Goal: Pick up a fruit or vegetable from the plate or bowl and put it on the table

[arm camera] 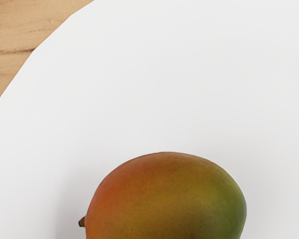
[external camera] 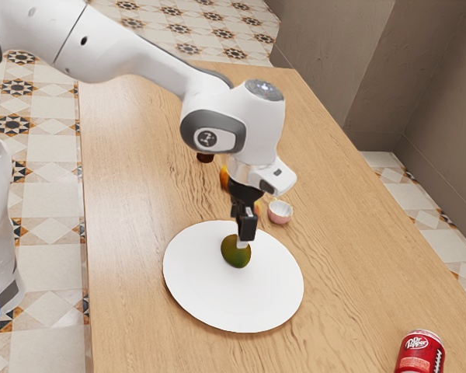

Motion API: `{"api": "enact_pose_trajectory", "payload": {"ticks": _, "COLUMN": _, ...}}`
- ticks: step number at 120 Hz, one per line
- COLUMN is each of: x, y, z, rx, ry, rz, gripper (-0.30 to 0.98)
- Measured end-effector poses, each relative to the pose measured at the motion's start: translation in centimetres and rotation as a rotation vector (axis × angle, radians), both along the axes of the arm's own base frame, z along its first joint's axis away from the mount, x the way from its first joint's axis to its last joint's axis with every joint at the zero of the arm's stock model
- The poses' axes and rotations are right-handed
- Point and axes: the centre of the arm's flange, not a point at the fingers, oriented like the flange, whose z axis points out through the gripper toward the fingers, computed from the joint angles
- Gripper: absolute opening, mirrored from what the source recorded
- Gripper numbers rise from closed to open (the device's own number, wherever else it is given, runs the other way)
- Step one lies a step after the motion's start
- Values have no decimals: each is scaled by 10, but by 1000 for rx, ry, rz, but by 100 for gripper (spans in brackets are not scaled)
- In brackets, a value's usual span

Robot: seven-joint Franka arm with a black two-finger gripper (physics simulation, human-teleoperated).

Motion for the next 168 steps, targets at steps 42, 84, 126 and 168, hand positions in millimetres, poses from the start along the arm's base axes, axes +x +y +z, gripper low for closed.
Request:
{"api": "enact_pose_trajectory", "payload": {"ticks": 42, "x": 4, "y": -6, "z": -21, "rx": -6, "ry": 8, "rz": -11, "gripper": 69}}
{"api": "enact_pose_trajectory", "payload": {"ticks": 84, "x": 8, "y": -9, "z": -44, "rx": -11, "ry": 22, "rz": -16, "gripper": 69}}
{"api": "enact_pose_trajectory", "payload": {"ticks": 126, "x": 11, "y": -9, "z": -57, "rx": -16, "ry": 30, "rz": -15, "gripper": 69}}
{"api": "enact_pose_trajectory", "payload": {"ticks": 168, "x": 15, "y": -9, "z": -64, "rx": -19, "ry": 31, "rz": -11, "gripper": 51}}
